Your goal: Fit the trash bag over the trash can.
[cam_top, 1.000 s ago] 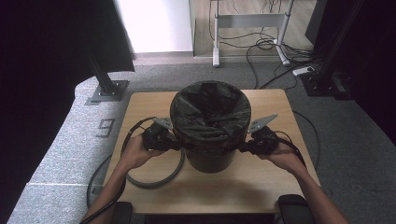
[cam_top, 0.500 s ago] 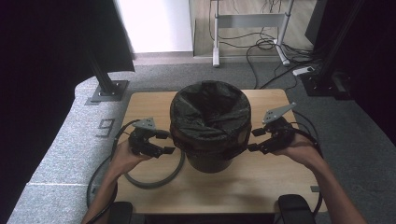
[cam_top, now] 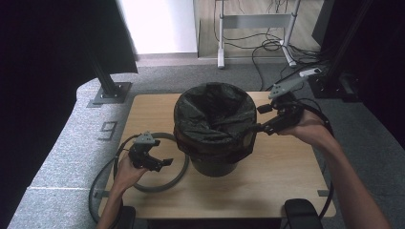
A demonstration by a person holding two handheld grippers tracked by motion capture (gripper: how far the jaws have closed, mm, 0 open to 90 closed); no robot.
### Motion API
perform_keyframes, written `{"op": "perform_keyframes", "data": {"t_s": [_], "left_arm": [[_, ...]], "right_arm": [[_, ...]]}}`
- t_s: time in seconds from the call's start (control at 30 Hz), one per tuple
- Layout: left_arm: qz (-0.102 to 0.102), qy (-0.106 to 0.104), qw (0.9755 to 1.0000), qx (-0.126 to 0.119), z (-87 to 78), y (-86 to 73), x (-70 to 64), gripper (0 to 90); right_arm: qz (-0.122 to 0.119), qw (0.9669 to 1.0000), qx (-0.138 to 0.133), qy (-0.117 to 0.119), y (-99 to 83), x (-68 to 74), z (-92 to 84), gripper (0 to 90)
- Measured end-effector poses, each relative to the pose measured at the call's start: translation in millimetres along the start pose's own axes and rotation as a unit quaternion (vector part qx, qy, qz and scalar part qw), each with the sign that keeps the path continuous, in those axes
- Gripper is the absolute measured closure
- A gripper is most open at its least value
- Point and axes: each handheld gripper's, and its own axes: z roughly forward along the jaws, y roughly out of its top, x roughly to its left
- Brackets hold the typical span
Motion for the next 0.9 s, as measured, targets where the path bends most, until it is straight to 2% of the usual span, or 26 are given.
{"op": "perform_keyframes", "data": {"t_s": [0.07, 0.23, 0.37, 0.47, 0.6, 0.73, 0.9], "left_arm": [[0.001, 0.02, 0.9998, 0.006, 4.0, -8.8, 1.6, 0.0], [-0.013, 0.045, 0.9988, 0.011, 9.4, -29.8, 8.7, 0.0], [-0.026, 0.068, 0.9972, 0.017, 13.2, -47.8, 15.0, 0.0], [-0.032, 0.091, 0.9949, 0.03, 15.1, -60.7, 20.6, 0.0], [-0.047, 0.105, 0.993, 0.027, 14.6, -73.9, 27.8, 0.0], [-0.062, 0.112, 0.9916, 0.019, 13.5, -83.5, 35.6, 0.0], [-0.067, 0.113, 0.9911, 0.019, 14.8, -89.2, 39.4, 0.0]], "right_arm": [[-0.007, 1.0, 0.004, 0.002, 11.2, 0.1, 5.1, 18.1], [-0.028, 0.9994, 0.013, 0.017, 38.3, 2.3, 22.4, 17.0], [-0.042, 0.9983, 0.027, 0.029, 55.7, 6.3, 39.6, 16.1], [-0.05, 0.9974, 0.038, 0.036, 66.3, 10.3, 54.8, 15.7], [-0.069, 0.9948, 0.053, 0.054, 79.5, 17.8, 80.2, 15.4], [-0.082, 0.9918, 0.077, 0.061, 93.3, 24.6, 110.6, 15.3], [-0.091, 0.9858, 0.123, 0.067, 106.1, 30.7, 149.4, 15.2]]}}
